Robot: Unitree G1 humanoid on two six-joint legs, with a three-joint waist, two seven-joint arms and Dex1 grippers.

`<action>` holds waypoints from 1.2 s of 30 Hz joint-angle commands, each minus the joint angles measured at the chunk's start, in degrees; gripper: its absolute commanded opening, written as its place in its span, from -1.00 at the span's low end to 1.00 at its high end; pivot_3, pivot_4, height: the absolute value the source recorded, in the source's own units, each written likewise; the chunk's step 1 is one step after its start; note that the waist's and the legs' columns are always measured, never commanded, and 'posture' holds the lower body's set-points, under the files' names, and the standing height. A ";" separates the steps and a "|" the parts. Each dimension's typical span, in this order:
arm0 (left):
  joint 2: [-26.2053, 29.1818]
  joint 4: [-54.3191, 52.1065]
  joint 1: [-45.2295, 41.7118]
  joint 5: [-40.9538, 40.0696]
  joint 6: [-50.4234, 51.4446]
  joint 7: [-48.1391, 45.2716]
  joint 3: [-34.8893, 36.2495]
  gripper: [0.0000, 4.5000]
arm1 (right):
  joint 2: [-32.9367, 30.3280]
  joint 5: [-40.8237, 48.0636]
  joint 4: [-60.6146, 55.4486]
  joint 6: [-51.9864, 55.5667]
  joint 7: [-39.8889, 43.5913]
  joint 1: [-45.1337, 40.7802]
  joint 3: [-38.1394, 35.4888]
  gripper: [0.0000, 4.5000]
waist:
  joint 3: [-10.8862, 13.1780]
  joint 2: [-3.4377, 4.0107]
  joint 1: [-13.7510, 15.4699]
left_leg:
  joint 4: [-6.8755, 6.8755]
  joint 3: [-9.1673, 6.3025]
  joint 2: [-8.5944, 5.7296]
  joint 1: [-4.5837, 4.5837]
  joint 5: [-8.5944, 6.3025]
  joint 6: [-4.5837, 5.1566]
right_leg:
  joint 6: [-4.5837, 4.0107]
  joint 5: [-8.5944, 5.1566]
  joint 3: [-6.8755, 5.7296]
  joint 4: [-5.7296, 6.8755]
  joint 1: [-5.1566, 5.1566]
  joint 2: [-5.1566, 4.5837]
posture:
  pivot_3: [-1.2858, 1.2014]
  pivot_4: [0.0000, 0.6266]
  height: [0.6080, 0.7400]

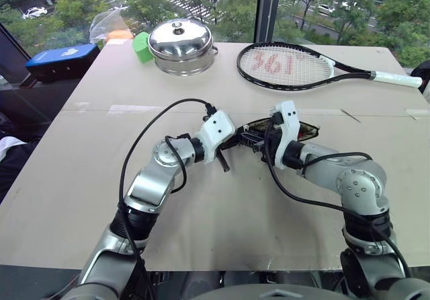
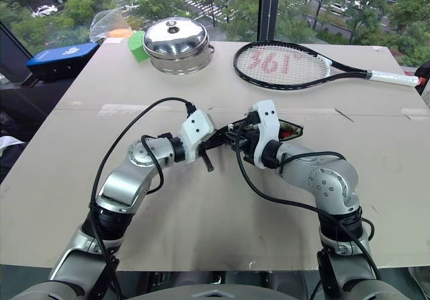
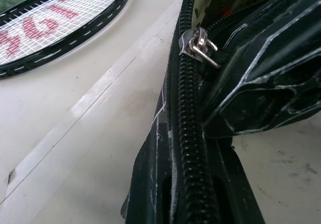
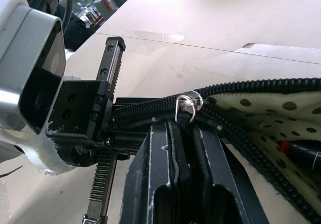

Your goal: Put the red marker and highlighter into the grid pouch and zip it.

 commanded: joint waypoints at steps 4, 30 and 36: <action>1.22 0.39 -0.13 2.38 -3.23 1.85 0.71 -1.00 | -4.30 2.05 -7.01 2.85 -6.63 4.39 -12.32 -0.92 | 0.00 0.00 0.02 | -0.01 0.00 0.00 -0.02 0.00 0.00 | 0.00 0.00 0.00 -0.01 0.00 -0.04 | 0.03 -0.52 1.00; 1.38 9.36 2.10 2.51 -20.92 -2.22 -0.30 -0.40 | -29.83 -8.35 -15.65 -7.59 8.21 27.14 -17.51 -0.36 | 0.01 0.01 0.05 | -0.06 0.05 -0.02 -0.04 -0.02 0.03 | 0.01 -0.02 0.07 -0.07 -0.05 -0.04 | 0.03 -0.52 1.00; 9.30 2.19 11.76 -15.01 -11.99 -15.27 9.19 0.83 | -32.03 -17.13 -17.77 -29.51 27.77 48.79 -26.99 0.91 | 0.02 0.04 -0.14 | -0.11 0.05 0.10 0.03 -0.02 0.02 | 0.17 -0.11 0.09 -0.08 -0.06 0.00 | 0.03 -0.52 1.00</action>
